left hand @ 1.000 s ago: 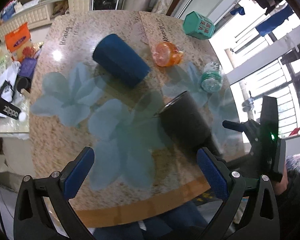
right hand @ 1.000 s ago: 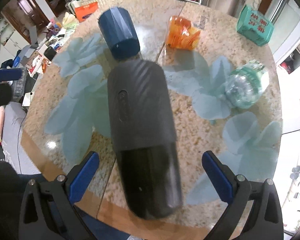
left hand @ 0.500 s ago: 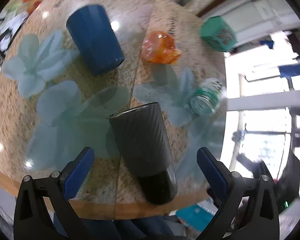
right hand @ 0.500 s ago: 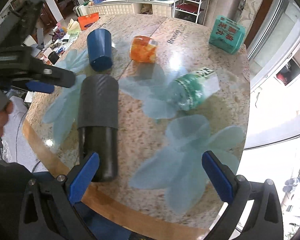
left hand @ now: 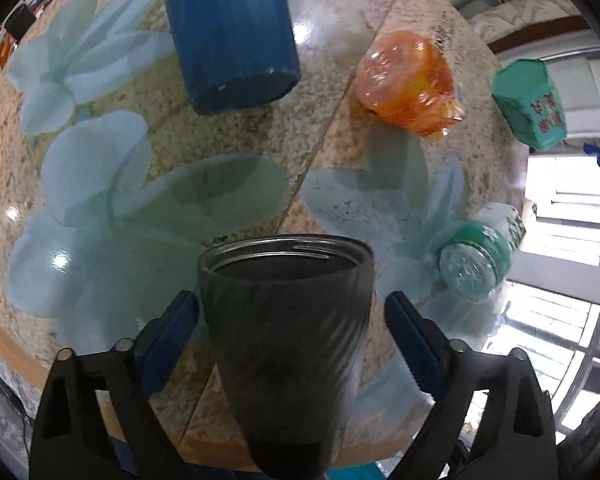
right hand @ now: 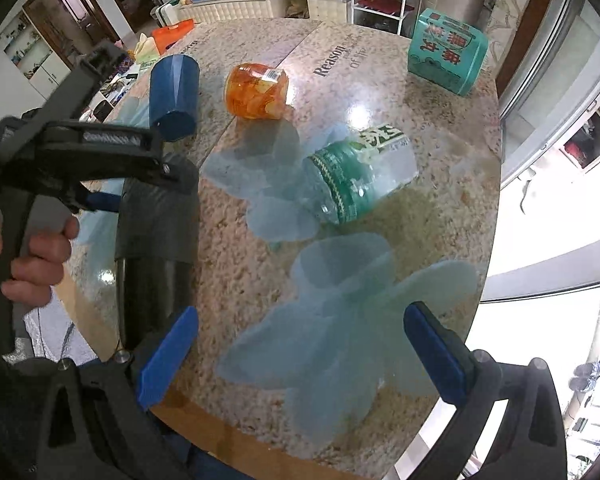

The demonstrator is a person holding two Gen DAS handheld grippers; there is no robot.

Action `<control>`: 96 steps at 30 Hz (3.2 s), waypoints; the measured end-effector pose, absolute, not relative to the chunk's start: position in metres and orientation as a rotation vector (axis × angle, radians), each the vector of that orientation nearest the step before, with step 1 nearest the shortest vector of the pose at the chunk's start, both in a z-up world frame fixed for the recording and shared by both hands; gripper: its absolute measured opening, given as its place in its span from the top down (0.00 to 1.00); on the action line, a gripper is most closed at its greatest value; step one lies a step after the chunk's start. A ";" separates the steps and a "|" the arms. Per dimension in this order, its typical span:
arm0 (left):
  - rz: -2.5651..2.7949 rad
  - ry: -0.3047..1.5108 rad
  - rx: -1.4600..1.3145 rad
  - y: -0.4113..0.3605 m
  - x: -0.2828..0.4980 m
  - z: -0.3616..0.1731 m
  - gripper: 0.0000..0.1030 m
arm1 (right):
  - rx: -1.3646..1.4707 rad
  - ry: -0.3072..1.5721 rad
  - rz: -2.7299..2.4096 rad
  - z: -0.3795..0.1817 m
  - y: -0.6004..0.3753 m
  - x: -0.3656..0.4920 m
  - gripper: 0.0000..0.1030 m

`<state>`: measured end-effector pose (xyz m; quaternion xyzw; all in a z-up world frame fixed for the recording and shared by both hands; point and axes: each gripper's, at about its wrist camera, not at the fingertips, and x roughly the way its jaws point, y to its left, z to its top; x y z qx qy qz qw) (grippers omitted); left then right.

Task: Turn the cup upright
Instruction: 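Grasp the tumbler body with the left gripper while the right gripper holds it, then rotate the tumbler upright with the left gripper, opening end up, then lower the upright tumbler onto the table and open the left gripper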

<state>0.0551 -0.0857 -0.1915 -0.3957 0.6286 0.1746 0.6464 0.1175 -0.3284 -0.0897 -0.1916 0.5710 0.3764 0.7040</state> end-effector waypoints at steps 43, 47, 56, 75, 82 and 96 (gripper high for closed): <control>0.230 0.927 -0.313 -0.167 0.015 -0.083 0.22 | -0.202 1.087 0.794 -0.052 -0.351 0.125 0.00; 0.222 0.888 -0.279 -0.178 0.005 -0.081 0.22 | -0.192 1.080 0.782 -0.051 -0.355 0.123 0.00; 0.190 0.832 -0.201 -0.200 -0.024 -0.076 0.22 | -0.128 1.102 0.746 -0.061 -0.365 0.122 0.00; 0.100 0.788 -0.142 -0.227 -0.072 -0.082 0.20 | -0.160 1.129 0.836 -0.070 -0.351 0.086 0.00; 0.101 0.860 -0.143 -0.226 -0.069 -0.088 0.06 | -0.159 1.143 0.848 -0.073 -0.348 0.074 0.00; -0.039 0.910 -0.055 -0.218 -0.079 -0.066 0.00 | -0.171 1.130 0.823 -0.052 -0.347 0.059 0.00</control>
